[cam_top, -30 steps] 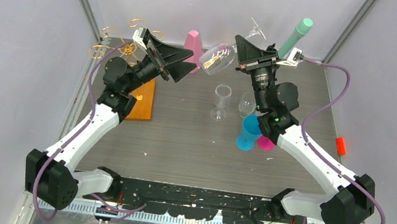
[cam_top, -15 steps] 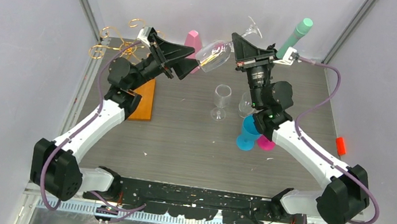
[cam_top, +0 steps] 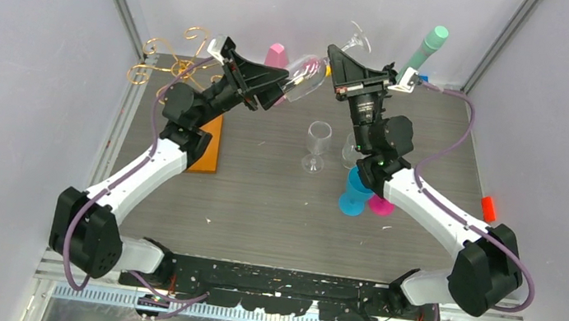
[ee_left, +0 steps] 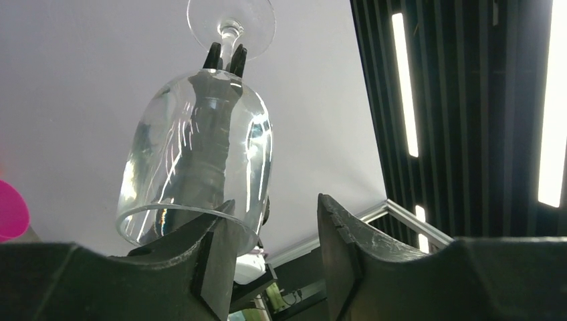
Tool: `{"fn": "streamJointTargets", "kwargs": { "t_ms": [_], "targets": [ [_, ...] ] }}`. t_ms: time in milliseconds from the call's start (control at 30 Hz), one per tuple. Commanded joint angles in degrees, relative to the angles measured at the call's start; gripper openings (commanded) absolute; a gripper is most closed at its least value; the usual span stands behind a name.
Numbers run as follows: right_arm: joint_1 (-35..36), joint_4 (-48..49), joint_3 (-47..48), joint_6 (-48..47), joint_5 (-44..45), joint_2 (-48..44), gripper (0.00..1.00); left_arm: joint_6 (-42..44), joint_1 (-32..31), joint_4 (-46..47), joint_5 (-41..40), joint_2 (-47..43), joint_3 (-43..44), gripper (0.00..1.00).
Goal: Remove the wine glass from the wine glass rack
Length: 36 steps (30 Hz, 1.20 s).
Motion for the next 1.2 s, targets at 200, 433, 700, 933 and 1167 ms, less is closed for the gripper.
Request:
{"fn": "streamJointTargets", "kwargs": {
  "t_ms": [200, 433, 700, 933, 1167],
  "targets": [
    [0.1, 3.9, 0.8, 1.9, -1.6, 1.7, 0.01, -1.0, -0.6, 7.7, -0.7, 1.3, 3.4, 0.14],
    [0.1, 3.7, 0.5, 2.6, -1.8, 1.4, 0.0, -0.6, -0.6, 8.6, -0.2, 2.0, 4.0, 0.0],
    [0.1, 3.5, 0.0, 2.3, -1.2, 0.5, 0.0, 0.0, -0.6, 9.0, -0.2, 2.2, 3.8, 0.0],
    [0.1, 3.3, -0.2, 1.7, -0.8, 0.0, 0.0, 0.4, -0.6, 9.1, -0.2, 2.3, 3.6, 0.0],
    [0.1, 3.3, -0.7, 1.3, -0.4, -0.4, 0.02, 1.1, -0.6, 9.0, -0.1, 2.7, 3.8, 0.0]
  ]
}}
